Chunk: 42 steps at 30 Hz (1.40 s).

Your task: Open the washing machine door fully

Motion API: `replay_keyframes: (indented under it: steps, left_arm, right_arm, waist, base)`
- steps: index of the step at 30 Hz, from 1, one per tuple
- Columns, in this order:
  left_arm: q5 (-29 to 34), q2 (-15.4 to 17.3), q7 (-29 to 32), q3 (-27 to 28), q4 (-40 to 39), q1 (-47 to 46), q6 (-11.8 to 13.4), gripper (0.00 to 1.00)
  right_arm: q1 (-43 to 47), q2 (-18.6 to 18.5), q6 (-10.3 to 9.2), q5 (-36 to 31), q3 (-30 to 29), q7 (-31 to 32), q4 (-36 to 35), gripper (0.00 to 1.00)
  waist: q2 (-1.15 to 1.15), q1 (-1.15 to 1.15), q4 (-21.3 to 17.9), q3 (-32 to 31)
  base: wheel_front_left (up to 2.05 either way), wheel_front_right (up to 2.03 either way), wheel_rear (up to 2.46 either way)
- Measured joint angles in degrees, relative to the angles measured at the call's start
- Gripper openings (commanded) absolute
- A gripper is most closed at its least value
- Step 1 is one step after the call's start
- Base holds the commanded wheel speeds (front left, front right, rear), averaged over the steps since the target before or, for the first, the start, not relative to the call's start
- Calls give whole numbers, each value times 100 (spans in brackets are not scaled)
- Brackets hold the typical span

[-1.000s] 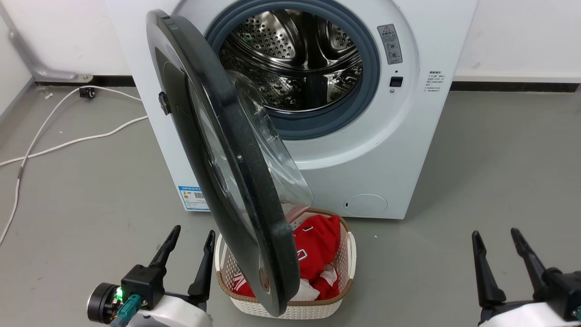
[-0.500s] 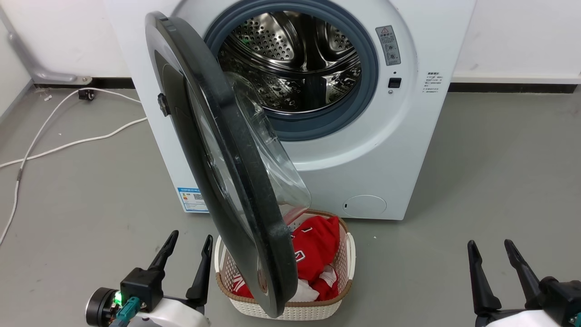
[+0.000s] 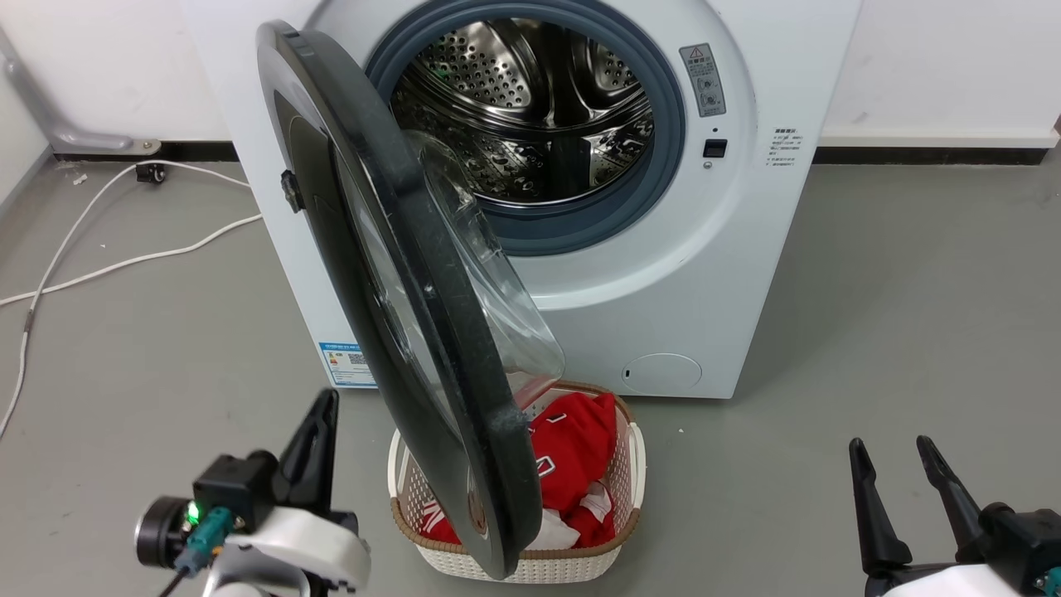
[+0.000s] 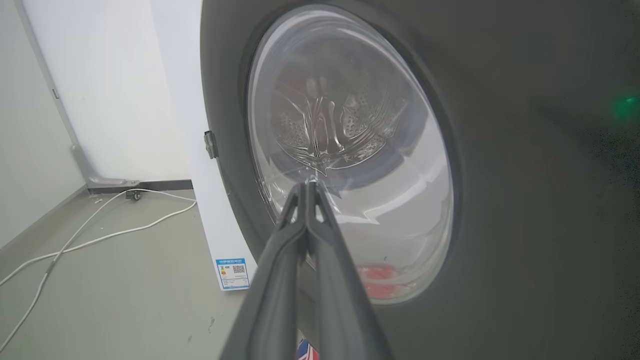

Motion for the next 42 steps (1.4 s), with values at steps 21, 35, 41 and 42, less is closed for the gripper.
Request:
replay_keyframes:
  steps: [21,35,41,42]
  left_arm:
    - [-20,-33,751,-118,-2782,-1761,275,0]
    - [-517,-469,1789,-2105,-3450,-1021,-88,0]
    - [-683,-394,2229,-2860,-2986,-291,-140,0]
    - [-682,-364,2276,-2932,-2878,-187,-136,0]
  right_arm:
    - [19,2,1,87,-22,32,18,100]
    - [96,3,1,99,-16,8,60,100]
    - [96,3,0,40,4,33,76,100]
    - [95,3,1,40,7,35,75,100]
  waist:
    - [0,1,101,-10]
    - [0,1,166,-16]
    - [0,1,133,-43]
    - [0,1,123,-49]
  base:
    - [0,0,0]
    - [0,0,0]
    - [0,0,0]
    - [0,0,0]
